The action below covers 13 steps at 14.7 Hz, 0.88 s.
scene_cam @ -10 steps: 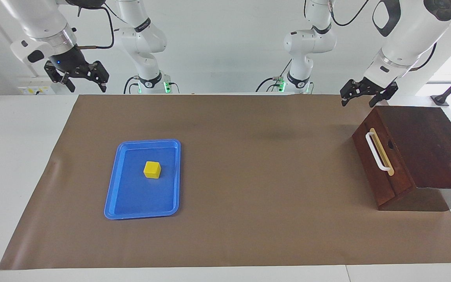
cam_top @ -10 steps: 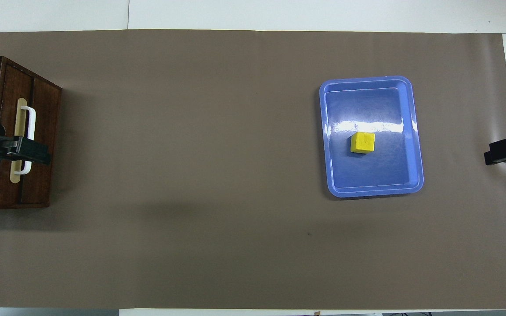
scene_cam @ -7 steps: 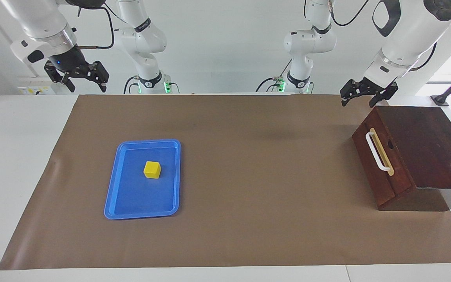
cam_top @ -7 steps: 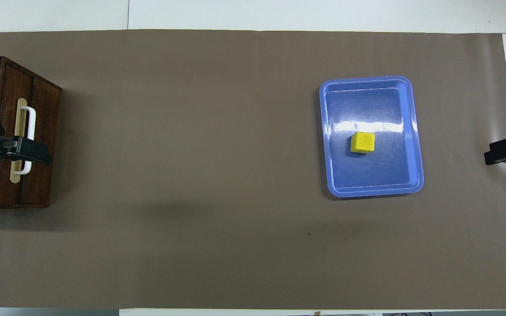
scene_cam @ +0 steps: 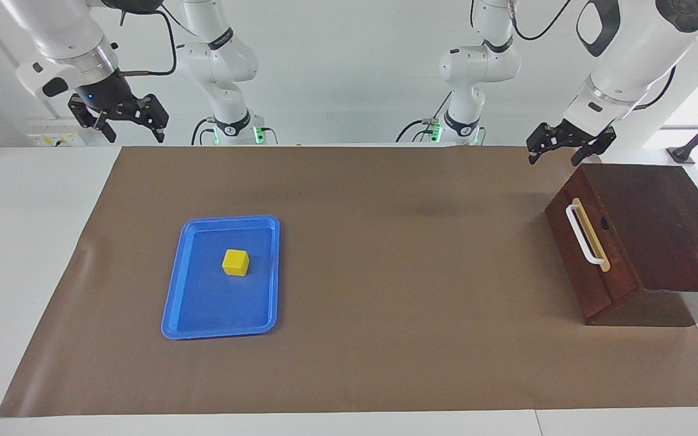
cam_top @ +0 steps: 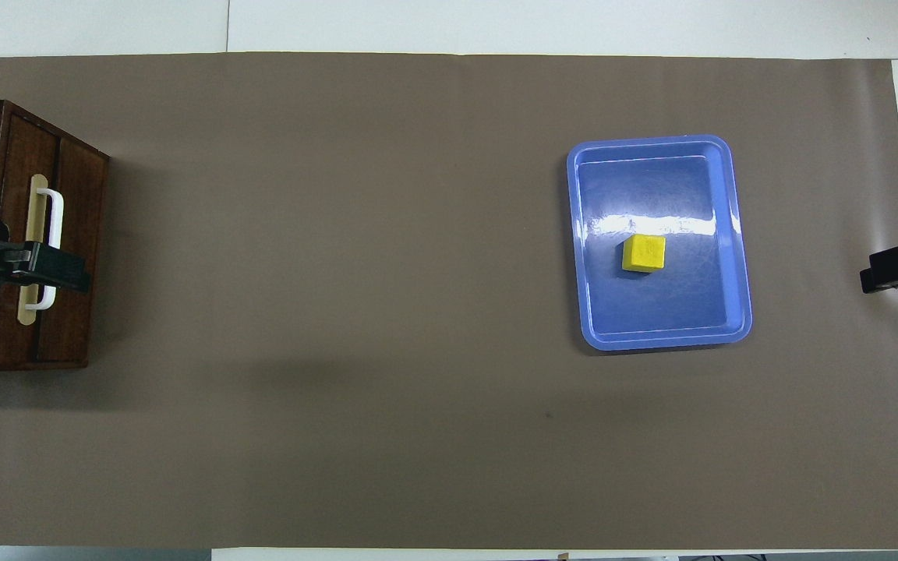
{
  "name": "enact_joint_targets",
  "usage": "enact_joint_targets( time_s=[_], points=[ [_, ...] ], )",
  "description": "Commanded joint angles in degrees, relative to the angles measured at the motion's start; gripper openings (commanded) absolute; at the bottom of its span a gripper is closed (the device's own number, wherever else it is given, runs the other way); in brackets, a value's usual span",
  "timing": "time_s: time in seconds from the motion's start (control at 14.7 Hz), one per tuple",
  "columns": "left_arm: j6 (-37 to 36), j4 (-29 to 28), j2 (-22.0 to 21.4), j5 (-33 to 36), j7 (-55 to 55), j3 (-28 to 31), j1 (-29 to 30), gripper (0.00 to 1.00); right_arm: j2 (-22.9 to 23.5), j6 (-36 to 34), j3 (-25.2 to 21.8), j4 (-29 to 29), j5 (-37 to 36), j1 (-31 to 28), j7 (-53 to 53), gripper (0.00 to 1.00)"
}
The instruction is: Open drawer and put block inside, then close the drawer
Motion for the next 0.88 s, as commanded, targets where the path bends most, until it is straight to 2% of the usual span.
enact_joint_targets(
  time_s=[0.0, 0.27, 0.61, 0.81],
  points=[
    [-0.8, -0.3, -0.8, -0.6, 1.0, 0.0, 0.4, 1.0, -0.9, 0.1, 0.5, -0.9, 0.0, -1.1, -1.1, 1.0],
    [-0.8, -0.3, -0.8, -0.6, 0.9, 0.0, 0.4, 1.0, -1.2, -0.5, 0.6, -1.2, 0.1, -0.8, -1.9, 1.0],
    [-0.8, -0.3, -0.8, -0.6, 0.9, 0.0, 0.4, 1.0, -2.0, 0.3, 0.8, -3.0, 1.0, -0.6, -8.3, 1.0],
    [-0.8, -0.3, -0.8, -0.6, 0.9, 0.0, 0.4, 1.0, -2.6, 3.1, 0.8, -4.4, 1.6, -0.5, -17.0, 1.0]
  ],
)
